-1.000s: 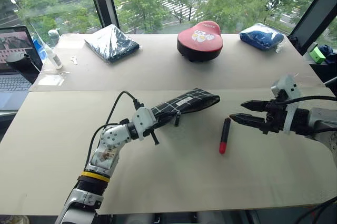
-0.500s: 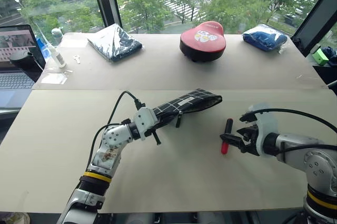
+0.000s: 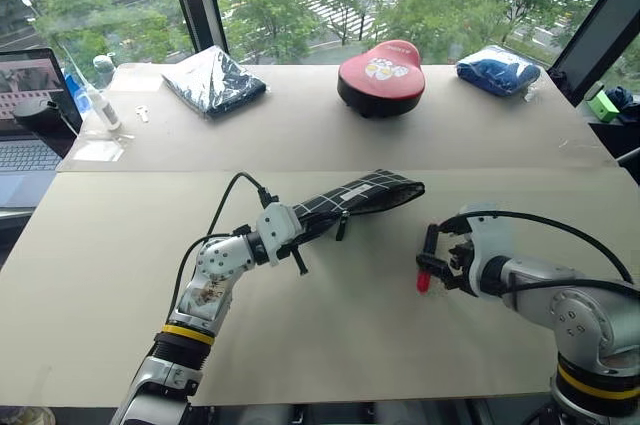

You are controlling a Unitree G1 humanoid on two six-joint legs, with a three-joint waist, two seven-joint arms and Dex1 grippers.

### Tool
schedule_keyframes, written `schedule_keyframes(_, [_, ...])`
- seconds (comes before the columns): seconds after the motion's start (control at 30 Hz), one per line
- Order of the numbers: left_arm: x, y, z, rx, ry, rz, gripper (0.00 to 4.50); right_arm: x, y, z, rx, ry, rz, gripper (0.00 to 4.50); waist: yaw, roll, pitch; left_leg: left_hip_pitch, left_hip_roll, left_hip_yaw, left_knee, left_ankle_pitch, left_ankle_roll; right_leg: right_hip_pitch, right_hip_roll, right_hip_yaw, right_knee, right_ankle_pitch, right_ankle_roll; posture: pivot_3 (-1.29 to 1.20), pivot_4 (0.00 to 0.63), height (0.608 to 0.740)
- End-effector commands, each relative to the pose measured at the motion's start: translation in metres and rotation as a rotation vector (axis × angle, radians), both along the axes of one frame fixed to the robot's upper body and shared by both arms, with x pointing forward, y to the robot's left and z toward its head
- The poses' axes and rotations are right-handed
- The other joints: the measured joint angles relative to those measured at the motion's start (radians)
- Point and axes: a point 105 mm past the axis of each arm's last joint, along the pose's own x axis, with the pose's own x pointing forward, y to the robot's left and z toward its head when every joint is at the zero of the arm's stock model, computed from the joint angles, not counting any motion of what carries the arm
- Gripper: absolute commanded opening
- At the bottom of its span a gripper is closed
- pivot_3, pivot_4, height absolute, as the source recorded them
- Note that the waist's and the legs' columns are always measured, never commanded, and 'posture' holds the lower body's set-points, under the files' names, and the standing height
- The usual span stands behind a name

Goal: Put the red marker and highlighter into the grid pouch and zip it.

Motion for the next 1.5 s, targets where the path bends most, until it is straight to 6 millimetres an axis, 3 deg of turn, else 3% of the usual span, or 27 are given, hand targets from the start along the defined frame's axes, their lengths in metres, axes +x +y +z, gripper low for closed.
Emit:
schedule_keyframes(0.03, [-0.003, -0.001, 0.008, -0.018, -0.037, -0.006, 0.00, -0.001, -0.007, -0.008, -0.071, 0.017, -0.038, 3.85, 0.000, 0.000, 0.000, 0.000, 0.000, 0.000, 0.000, 0.000, 0.000, 0.000, 0.000, 0.000, 0.000, 0.000, 0.000, 0.00, 0.150, 0.740])
schedule_keyframes(0.13, [-0.003, -0.001, 0.008, -0.018, -0.039, -0.002, 0.00, -0.003, -0.012, -0.016, -0.158, 0.021, -0.016, 3.85, 0.000, 0.000, 0.000, 0.001, 0.000, 0.000, 0.000, 0.000, 0.000, 0.002, 0.000, 0.000, 0.000, 0.000, 0.000, 0.00, 0.150, 0.740])
schedule_keyframes(0.17, [-0.003, -0.001, 0.008, -0.017, -0.039, -0.001, 0.00, -0.004, -0.014, -0.018, -0.187, 0.019, -0.007, 3.33, 0.000, 0.000, 0.000, 0.002, 0.000, 0.000, 0.000, 0.000, 0.001, 0.003, 0.000, -0.001, -0.001, 0.000, 0.000, 0.00, 0.150, 0.740])
schedule_keyframes(0.47, [-0.002, -0.001, 0.008, -0.020, -0.043, -0.002, 0.00, 0.000, -0.032, -0.017, -0.289, -0.042, 0.000, 0.48, 0.009, 0.000, 0.000, 0.013, -0.001, -0.001, 0.000, -0.005, 0.008, 0.015, 0.000, -0.001, -0.003, -0.001, 0.002, 0.00, 0.150, 0.740])
schedule_keyframes(0.6, [0.000, -0.002, 0.011, -0.020, -0.049, -0.007, 0.00, 0.012, -0.040, -0.002, -0.291, -0.105, -0.020, 0.46, 0.008, -0.001, -0.001, 0.013, 0.000, -0.001, 0.000, -0.005, 0.008, 0.015, 0.000, -0.001, -0.003, -0.001, 0.002, 0.00, 0.150, 0.740])
schedule_keyframes(0.73, [0.000, -0.003, 0.012, -0.018, -0.052, -0.014, 0.00, 0.033, -0.055, 0.032, -0.373, -0.274, -0.007, 0.46, 0.009, 0.000, 0.000, 0.012, -0.001, -0.001, 0.001, -0.005, 0.008, 0.014, 0.000, 0.000, -0.002, -0.001, 0.002, 0.00, 0.150, 0.740])
schedule_keyframes(0.8, [0.000, -0.004, 0.013, -0.017, -0.053, -0.018, 0.00, 0.043, -0.061, 0.058, -0.429, -0.398, 0.040, 0.46, 0.005, 0.000, 0.000, 0.012, -0.001, 0.000, 0.001, -0.004, 0.007, 0.013, 0.000, 0.000, -0.002, -0.001, 0.002, 0.00, 0.150, 0.740])
schedule_keyframes(0.87, [0.001, -0.004, 0.013, -0.014, -0.054, -0.023, 0.00, 0.049, -0.059, 0.091, -0.502, -0.552, 0.136, 0.46, 0.001, 0.000, 0.000, 0.011, -0.001, 0.000, 0.000, -0.004, 0.006, 0.012, 0.000, 0.000, -0.002, -0.001, 0.002, 0.00, 0.150, 0.740])
schedule_keyframes(0.97, [0.001, -0.003, 0.014, -0.011, -0.056, -0.026, 0.00, 0.043, -0.041, 0.113, -0.633, -0.693, 0.375, 0.46, -0.003, 0.000, 0.000, 0.011, 0.000, 0.000, -0.001, -0.004, 0.006, 0.012, 0.000, 0.000, -0.003, -0.001, 0.002, 0.00, 0.150, 0.740])
schedule_keyframes(1.1, [0.002, -0.003, 0.016, -0.006, -0.058, -0.030, 0.00, 0.021, -0.013, 0.107, -0.725, -0.719, 0.738, 0.46, -0.002, -0.001, 0.000, 0.011, 0.000, 0.000, 0.000, -0.004, 0.007, 0.013, 0.000, -0.001, -0.003, -0.002, 0.003, 0.00, 0.150, 0.740])
schedule_keyframes(1.2, [0.001, -0.002, 0.017, -0.004, -0.059, -0.031, 0.00, 0.012, -0.007, 0.091, -0.777, -0.663, 0.878, 0.46, -0.003, -0.001, 0.000, 0.011, 0.000, 0.000, 0.000, -0.005, 0.007, 0.013, 0.000, 0.000, -0.003, -0.002, 0.003, 0.00, 0.150, 0.740])
schedule_keyframes(1.5, [-0.001, -0.002, 0.018, -0.003, -0.058, -0.033, 0.00, 0.032, -0.005, 0.077, -0.895, -0.708, 0.915, 0.46, -0.001, -0.001, 0.000, 0.011, 0.001, 0.000, 0.000, -0.002, 0.002, 0.012, -0.001, 0.001, -0.003, -0.002, 0.003, 0.00, 0.150, 0.740])
